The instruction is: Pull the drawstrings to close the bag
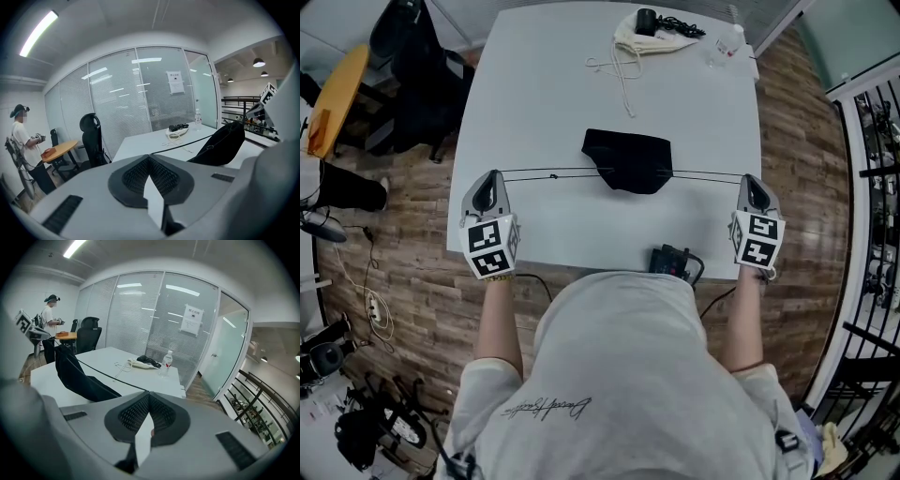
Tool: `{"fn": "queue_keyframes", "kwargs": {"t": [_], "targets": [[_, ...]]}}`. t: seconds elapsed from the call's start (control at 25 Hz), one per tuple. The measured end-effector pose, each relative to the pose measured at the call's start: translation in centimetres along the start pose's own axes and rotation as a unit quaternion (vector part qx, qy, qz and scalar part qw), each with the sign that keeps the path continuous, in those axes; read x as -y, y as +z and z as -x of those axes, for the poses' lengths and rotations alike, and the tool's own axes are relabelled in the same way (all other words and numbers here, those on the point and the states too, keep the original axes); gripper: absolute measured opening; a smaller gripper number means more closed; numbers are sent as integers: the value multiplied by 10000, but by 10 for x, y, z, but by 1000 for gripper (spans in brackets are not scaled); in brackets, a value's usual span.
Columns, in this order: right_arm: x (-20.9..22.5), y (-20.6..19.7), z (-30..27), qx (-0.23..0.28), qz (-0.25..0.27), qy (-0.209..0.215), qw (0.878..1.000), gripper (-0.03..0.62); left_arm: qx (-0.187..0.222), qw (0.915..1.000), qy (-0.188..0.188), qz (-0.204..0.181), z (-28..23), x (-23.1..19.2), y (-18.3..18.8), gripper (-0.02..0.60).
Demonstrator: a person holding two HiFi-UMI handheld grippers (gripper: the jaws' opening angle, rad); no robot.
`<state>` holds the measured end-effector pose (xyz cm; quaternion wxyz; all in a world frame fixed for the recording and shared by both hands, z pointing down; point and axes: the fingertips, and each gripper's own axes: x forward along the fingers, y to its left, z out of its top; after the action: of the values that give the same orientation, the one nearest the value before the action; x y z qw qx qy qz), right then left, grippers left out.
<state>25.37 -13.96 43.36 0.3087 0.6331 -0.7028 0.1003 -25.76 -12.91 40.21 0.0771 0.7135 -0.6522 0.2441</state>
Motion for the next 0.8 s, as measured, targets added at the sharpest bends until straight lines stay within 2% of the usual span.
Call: {"fn": "queue_keyframes", "kwargs": {"t": [0.36, 0.6, 0.8], "targets": [[3, -2, 1, 9, -38, 5, 10000, 23, 45, 10000, 51, -19, 3, -6, 1, 12], [8, -4, 2, 26, -235, 16, 9997, 23, 118, 9995, -194, 237, 1, 1, 5, 11], [11, -8, 3, -40, -415, 96, 9991, 23, 193, 9993, -234, 219, 0, 10, 6, 11]]}}
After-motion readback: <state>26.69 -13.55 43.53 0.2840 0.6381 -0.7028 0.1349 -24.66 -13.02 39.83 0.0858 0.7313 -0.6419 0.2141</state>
